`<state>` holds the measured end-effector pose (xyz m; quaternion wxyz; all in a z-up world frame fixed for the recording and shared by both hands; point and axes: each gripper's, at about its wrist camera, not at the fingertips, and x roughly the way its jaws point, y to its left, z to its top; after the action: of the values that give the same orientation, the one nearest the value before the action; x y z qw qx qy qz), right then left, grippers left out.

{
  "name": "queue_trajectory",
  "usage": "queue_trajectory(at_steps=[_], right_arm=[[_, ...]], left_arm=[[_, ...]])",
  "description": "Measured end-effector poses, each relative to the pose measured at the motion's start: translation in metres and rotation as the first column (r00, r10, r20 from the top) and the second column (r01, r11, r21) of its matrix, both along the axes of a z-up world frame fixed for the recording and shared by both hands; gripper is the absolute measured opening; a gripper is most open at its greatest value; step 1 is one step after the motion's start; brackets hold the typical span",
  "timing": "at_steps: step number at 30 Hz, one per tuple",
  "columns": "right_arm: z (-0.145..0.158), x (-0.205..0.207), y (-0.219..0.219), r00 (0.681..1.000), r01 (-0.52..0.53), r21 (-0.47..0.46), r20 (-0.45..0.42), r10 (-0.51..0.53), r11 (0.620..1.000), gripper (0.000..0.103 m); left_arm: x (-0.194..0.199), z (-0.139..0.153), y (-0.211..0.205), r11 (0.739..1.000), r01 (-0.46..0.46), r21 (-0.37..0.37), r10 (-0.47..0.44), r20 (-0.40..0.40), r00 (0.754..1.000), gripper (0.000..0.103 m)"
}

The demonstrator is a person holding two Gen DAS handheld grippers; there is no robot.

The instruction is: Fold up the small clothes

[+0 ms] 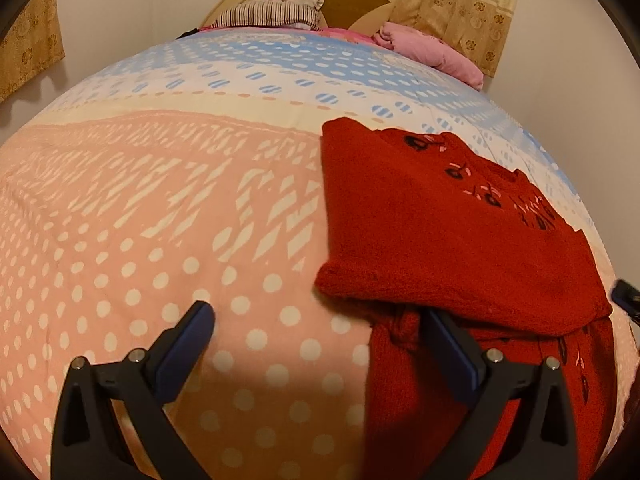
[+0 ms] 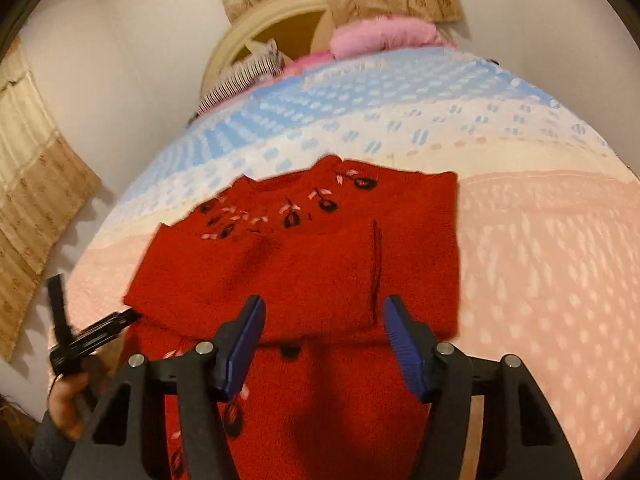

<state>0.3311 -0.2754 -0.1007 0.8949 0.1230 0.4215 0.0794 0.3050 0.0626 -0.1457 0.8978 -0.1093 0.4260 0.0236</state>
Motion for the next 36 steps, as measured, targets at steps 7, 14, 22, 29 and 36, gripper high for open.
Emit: queue_trajectory(at_steps=[7, 14, 22, 29, 36], right_arm=[[-0.019, 0.012, 0.024, 0.999, -0.039, -0.155, -0.037, 0.033, 0.987, 0.017], [0.021, -0.009, 0.005, 0.996, 0.009, -0.185, 0.09, 0.008, 0.983, 0.004], [0.02, -0.011, -0.018, 0.996, 0.041, -0.123, 0.086, -0.031, 0.992, 0.001], [0.005, -0.004, -0.02, 0.998, 0.046, -0.059, 0.048, -0.043, 0.997, 0.019], [-0.011, 0.008, 0.01, 0.999, -0.033, -0.106, -0.02, 0.031, 0.994, 0.062]], left_arm=[[0.0, -0.001, 0.002, 1.0, -0.003, -0.025, 0.003, -0.001, 1.0, 0.103], [0.001, 0.0, 0.002, 1.0, -0.007, -0.022, 0.007, -0.007, 1.0, 0.103], [0.002, -0.001, 0.004, 1.0, -0.014, -0.021, 0.014, -0.009, 1.0, 0.103], [0.002, -0.001, 0.003, 1.0, -0.014, -0.022, 0.014, -0.008, 1.0, 0.103], [0.002, -0.001, 0.003, 1.0, -0.015, -0.02, 0.015, -0.008, 1.0, 0.103]])
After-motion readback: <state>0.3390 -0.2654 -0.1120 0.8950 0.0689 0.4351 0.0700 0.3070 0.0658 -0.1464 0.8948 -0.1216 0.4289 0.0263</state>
